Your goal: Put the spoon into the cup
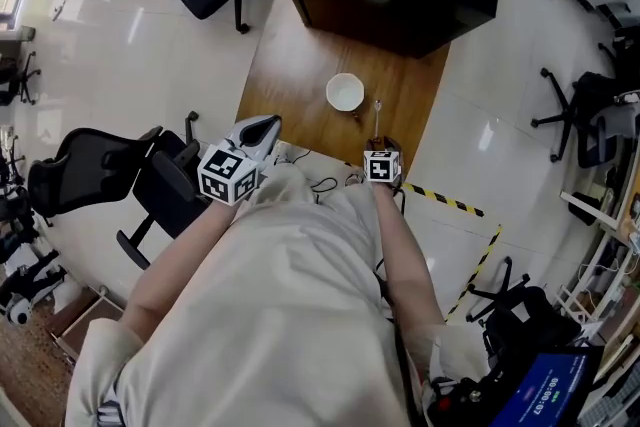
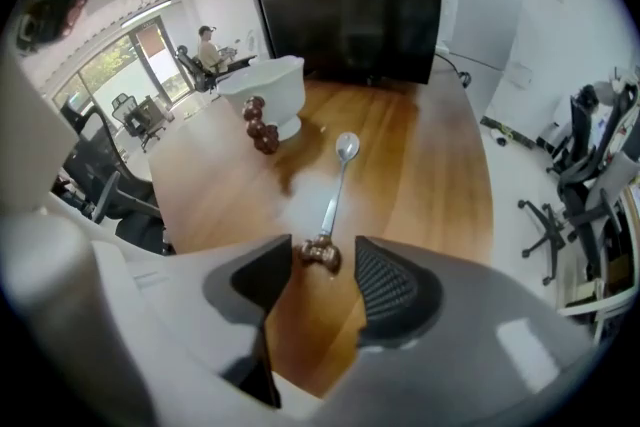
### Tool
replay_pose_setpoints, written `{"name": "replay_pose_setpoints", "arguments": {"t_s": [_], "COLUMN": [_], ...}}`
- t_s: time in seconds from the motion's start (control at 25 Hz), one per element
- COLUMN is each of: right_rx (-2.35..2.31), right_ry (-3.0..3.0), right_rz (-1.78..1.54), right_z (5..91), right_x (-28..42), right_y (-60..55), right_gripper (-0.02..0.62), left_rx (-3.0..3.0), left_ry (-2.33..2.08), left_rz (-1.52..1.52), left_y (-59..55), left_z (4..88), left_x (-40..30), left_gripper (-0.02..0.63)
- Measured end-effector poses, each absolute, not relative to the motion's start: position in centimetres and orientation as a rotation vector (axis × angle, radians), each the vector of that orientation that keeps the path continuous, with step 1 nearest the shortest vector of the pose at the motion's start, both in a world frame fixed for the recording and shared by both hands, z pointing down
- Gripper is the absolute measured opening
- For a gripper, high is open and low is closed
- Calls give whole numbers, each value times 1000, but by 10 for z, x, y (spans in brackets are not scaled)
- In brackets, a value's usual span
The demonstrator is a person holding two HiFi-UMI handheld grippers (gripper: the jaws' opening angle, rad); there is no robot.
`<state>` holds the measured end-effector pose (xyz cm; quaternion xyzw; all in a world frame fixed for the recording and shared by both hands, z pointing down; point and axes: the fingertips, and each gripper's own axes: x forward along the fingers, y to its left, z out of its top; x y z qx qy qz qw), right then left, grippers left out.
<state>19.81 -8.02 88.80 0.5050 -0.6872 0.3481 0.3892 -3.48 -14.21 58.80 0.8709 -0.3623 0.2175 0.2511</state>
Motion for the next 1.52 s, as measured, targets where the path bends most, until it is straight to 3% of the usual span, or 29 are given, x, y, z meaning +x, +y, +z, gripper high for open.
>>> {"name": "replay_pose_setpoints", "arguments": {"t_s": [0.2,0.28,0.68,1.16,1.52], "right_rx": [1303,1287,1404,1446,1315], "right_ry": [-1704,-1707,-1757,-1927,-1939], "right_rz": [856,839,939,883,816], "right_z": [897,895,870,751,712], "right_x": [197,193,206,209,195], "right_y": [-77,-78,-83,-117,-136], "right_gripper": [185,129,124,124,124], "left_rx": [2372,2381,2418,2439,2435], "left_ry": [-988,-980,-958,-949,-984], "left_rz": [611,617,606,495,401], "left_y": [-142,-144,-147,-158,-167], "left_z": [588,587,584,579,570], "left_x": [-33,-30,-24,-23,-37], "left_gripper": [3,3,3,3,3]}}
